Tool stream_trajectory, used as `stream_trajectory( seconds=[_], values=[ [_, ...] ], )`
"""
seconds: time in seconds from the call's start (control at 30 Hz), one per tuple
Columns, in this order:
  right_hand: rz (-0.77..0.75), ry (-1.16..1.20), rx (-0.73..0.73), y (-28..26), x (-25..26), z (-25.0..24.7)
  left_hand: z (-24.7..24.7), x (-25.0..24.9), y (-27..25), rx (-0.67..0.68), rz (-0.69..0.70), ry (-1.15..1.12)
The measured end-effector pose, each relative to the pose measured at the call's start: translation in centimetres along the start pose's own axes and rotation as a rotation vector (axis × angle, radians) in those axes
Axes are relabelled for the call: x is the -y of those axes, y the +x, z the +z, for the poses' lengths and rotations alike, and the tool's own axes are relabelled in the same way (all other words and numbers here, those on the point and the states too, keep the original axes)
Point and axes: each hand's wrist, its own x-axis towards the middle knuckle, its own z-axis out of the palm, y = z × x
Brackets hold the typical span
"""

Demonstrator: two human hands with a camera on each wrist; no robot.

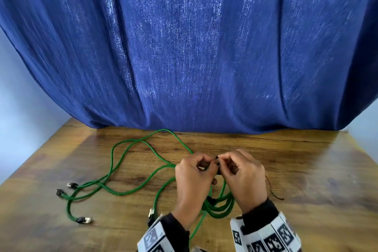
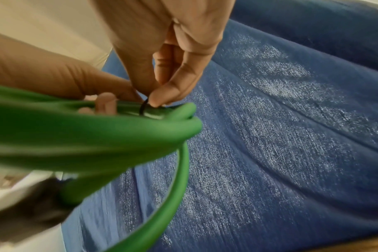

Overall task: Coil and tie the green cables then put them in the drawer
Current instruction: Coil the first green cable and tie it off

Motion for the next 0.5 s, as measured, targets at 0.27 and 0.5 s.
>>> stream_trajectory(
  seconds=[0.27,0.5],
  values=[
    [0.356,0.354,0.142,1.0,0.0,-0.9,-0.3,0.5,0.9,0.075,0.037,0.005],
    [0.613,0.704,0.591,3.0,-1.3,-1.9,-0.2,1.4,1.1,0.174,0.028,-0.035]
  ],
)
